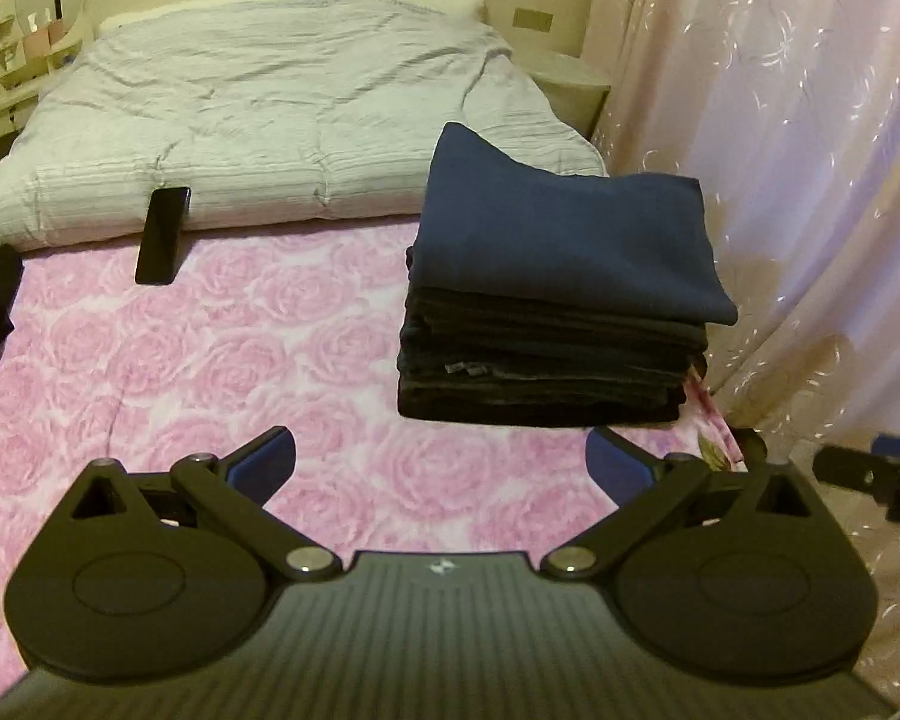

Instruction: Fold clothes

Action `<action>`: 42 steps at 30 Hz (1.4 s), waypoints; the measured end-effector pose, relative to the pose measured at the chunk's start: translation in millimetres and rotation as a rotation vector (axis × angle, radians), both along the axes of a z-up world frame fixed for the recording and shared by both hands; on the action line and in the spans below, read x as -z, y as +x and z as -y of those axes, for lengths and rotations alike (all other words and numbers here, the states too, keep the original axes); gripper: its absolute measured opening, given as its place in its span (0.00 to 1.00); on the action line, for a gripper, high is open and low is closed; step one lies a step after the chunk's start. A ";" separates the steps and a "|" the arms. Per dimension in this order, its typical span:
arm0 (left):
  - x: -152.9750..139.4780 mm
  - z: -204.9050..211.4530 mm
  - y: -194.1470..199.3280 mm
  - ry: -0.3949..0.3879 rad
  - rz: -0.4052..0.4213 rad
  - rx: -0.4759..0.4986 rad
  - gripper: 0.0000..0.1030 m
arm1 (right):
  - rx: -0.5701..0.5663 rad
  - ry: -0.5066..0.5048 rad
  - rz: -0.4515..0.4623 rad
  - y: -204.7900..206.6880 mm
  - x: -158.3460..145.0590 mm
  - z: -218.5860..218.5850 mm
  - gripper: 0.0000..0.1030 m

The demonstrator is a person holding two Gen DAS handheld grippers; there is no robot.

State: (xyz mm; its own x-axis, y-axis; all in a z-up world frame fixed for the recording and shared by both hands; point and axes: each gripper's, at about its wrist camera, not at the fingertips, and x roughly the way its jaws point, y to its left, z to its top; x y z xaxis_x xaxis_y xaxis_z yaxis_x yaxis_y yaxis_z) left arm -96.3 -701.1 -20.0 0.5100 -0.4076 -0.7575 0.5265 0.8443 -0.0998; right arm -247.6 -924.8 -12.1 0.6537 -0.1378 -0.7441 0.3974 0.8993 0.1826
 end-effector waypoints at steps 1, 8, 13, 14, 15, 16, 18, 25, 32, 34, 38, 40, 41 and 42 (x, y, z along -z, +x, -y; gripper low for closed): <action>-1.6 -1.7 -0.3 0.004 -0.002 0.003 0.98 | 0.010 -0.005 0.003 -3.2 -2.7 -5.9 0.90; -11.8 -22.1 -6.4 0.005 -0.008 0.033 0.98 | 0.033 -0.060 0.005 -13.3 -21.9 -44.6 0.91; -16.2 -40.2 -15.2 0.003 -0.010 0.055 0.98 | 0.039 -0.087 0.005 -19.1 -28.8 -70.2 0.91; -15.8 -41.8 -16.8 0.010 -0.010 0.062 0.98 | 0.041 -0.092 0.003 -20.6 -29.3 -75.3 0.91; -14.8 -43.9 -18.1 0.018 -0.013 0.068 0.98 | 0.046 -0.093 -0.001 -22.1 -29.5 -79.5 0.91; -13.5 -45.7 -19.2 0.024 -0.020 0.074 0.98 | 0.050 -0.093 -0.005 -24.0 -29.5 -82.9 0.91; -9.9 -48.0 -21.4 0.026 -0.043 0.080 0.98 | 0.044 -0.097 -0.017 -26.9 -29.2 -86.3 0.91; -9.5 -44.4 -35.1 0.016 -0.061 0.072 0.98 | 0.015 -0.116 -0.040 -30.2 -28.5 -88.6 0.91; -24.5 -27.9 -43.7 0.027 -0.029 0.054 0.98 | 0.007 -0.145 -0.011 -28.7 -39.1 -72.3 0.92; -27.6 -24.2 -45.8 0.030 -0.021 0.045 0.98 | 0.008 -0.141 -0.009 -29.4 -40.5 -67.5 0.92; -29.5 -18.0 -51.6 0.039 -0.005 0.041 0.99 | 0.003 -0.130 0.001 -31.0 -40.4 -59.8 0.92; -28.8 -15.6 -54.8 0.048 -0.002 0.041 0.99 | 0.005 -0.116 -0.012 -30.6 -39.1 -57.3 0.92; -28.4 -14.4 -56.3 0.053 -0.001 0.041 0.99 | 0.006 -0.113 -0.014 -31.4 -39.4 -56.6 0.92; -27.8 -13.3 -58.1 0.057 0.000 0.043 0.99 | 0.003 -0.117 -0.012 -32.2 -39.7 -56.4 0.92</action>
State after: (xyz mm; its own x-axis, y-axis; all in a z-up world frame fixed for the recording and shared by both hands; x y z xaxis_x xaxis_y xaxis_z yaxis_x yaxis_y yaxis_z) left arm -154.4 -687.8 7.8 0.4929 -0.3855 -0.7800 0.5627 0.8250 -0.0522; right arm -279.9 -868.4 27.6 0.6442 -0.2263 -0.7306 0.4019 0.9129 0.0715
